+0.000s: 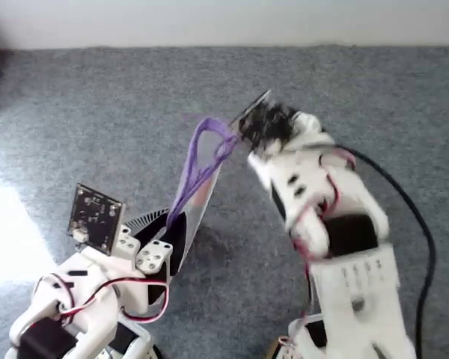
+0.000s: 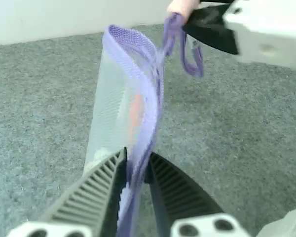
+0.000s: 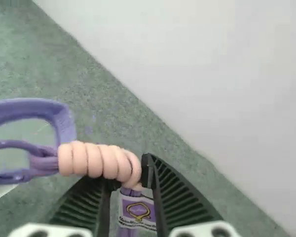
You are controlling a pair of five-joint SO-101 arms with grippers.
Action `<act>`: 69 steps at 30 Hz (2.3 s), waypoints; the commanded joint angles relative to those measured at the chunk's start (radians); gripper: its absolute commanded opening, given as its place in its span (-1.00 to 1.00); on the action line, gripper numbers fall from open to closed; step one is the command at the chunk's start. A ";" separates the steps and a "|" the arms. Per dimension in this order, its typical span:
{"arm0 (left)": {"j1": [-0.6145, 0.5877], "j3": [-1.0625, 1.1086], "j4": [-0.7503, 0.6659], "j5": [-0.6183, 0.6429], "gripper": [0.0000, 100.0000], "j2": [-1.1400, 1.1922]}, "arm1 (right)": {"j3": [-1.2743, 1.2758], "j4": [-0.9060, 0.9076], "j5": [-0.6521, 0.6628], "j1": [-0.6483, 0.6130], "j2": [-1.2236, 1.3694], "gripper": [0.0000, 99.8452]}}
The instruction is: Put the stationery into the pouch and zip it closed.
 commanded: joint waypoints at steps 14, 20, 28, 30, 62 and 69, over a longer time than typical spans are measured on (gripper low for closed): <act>0.000 -0.008 0.167 0.021 -0.98 -0.181 | -0.319 -0.074 0.009 0.206 0.440 -0.99; 0.000 -0.016 0.184 0.020 -0.98 -0.192 | -0.376 -0.062 0.009 0.211 0.486 -0.99; -0.003 -0.008 0.178 0.018 -0.84 -0.190 | -0.377 0.154 0.005 0.245 0.456 -0.99; -0.048 -0.008 0.178 0.021 -0.70 -0.187 | -0.377 0.191 0.003 0.257 0.456 -0.99; -0.574 0.185 0.000 0.021 -0.39 -0.164 | -0.287 0.671 -0.127 0.572 0.360 -0.99; -0.591 0.151 -0.071 0.084 -0.39 0.008 | -0.282 0.685 -0.132 0.595 0.334 -0.99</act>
